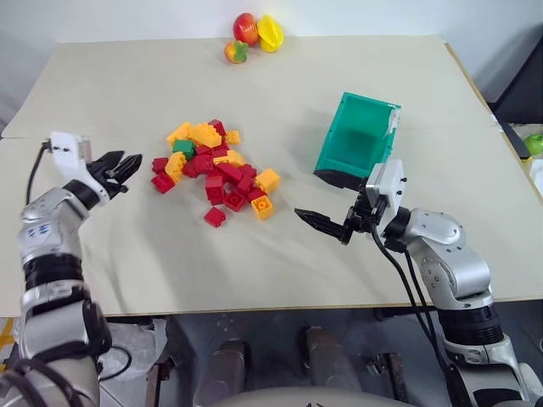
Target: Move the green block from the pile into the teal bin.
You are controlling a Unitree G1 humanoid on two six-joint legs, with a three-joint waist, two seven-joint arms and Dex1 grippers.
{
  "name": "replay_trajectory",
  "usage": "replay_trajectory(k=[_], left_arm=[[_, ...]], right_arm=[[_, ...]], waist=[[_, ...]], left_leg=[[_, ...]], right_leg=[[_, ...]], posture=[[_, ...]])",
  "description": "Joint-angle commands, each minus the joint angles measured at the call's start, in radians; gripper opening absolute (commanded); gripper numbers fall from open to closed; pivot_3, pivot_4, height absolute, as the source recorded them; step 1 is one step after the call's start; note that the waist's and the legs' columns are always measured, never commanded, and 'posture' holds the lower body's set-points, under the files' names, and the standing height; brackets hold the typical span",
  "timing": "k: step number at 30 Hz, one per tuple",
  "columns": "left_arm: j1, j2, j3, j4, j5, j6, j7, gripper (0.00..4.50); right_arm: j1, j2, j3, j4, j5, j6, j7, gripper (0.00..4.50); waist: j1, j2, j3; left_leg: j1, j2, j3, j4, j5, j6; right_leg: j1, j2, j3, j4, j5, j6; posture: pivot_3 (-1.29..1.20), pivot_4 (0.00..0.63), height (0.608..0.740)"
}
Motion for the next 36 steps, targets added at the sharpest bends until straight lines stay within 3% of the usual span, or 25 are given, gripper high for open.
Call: replay_trajectory(k=[1, 3, 8, 14, 23, 29, 36], left_arm=[[0.099, -0.009, 0.065, -0.329, -0.032, 0.147, 0.150, 3.85], [0.131, -0.044, 0.057, -0.458, -0.033, 0.216, 0.225, 4.47], [0.058, -0.094, -0.038, -0.485, 0.033, 0.255, 0.344, 4.47], [-0.153, -0.144, -0.129, -0.276, 0.147, 0.337, 0.538, 4.47], [-0.590, -0.201, -0.250, 0.307, 0.212, 0.354, 0.553, 4.47], [-0.740, -0.222, -0.233, 0.492, 0.184, 0.432, 0.548, 4.47], [-0.817, -0.217, -0.215, 0.569, 0.178, 0.613, 0.586, 4.47]], right_arm=[[-0.022, -0.010, -0.018, -0.003, 0.015, -0.012, 0.025, 4.50], [-0.040, -0.010, -0.014, 0.013, 0.015, -0.011, 0.037, 4.50], [-0.071, -0.006, -0.007, 0.042, 0.009, -0.013, 0.054, 4.50], [-0.084, -0.004, -0.002, 0.044, 0.007, -0.004, 0.057, 4.50], [-0.089, -0.005, 0.000, 0.039, 0.009, 0.008, 0.057, 4.50], [-0.082, -0.010, -0.008, 0.033, 0.009, 0.009, 0.053, 4.50], [-0.069, -0.015, -0.018, 0.019, 0.008, 0.018, 0.037, 4.50]], waist=[[0.001, 0.000, 0.000], [0.003, 0.000, 0.000], [0.022, 0.000, 0.000], [0.024, -0.001, 0.000], [0.024, -0.002, 0.000], [0.014, -0.002, 0.000], [0.011, -0.002, 0.001]], left_leg=[[0.000, 0.000, 0.000, 0.000, 0.000, 0.000], [0.000, 0.000, 0.000, 0.000, 0.000, 0.000], [0.001, -0.001, 0.000, 0.001, 0.000, 0.000], [0.002, -0.005, 0.001, 0.001, 0.000, 0.000], [0.001, -0.007, 0.001, 0.001, 0.000, 0.000], [0.001, -0.007, 0.002, -0.001, 0.000, 0.000], [0.001, -0.007, 0.002, 0.000, 0.000, 0.000]], right_leg=[[0.000, 0.000, 0.000, 0.000, 0.000, 0.000], [0.000, 0.000, 0.000, 0.000, 0.000, 0.000], [0.002, -0.001, 0.000, 0.000, 0.000, 0.000], [0.002, 0.000, 0.000, 0.000, 0.000, 0.000], [0.001, 0.000, -0.001, 0.000, 0.000, 0.000], [-0.001, 0.000, -0.001, 0.000, 0.000, 0.000], [-0.002, 0.000, 0.000, 0.001, 0.000, 0.000]], posture=[[0.00, 0.150, 0.740], [0.00, 0.150, 0.740], [0.00, 0.150, 0.740], [0.00, 0.150, 0.740], [0.00, 0.150, 0.740], [0.00, 0.150, 0.740], [0.00, 0.150, 0.740]])
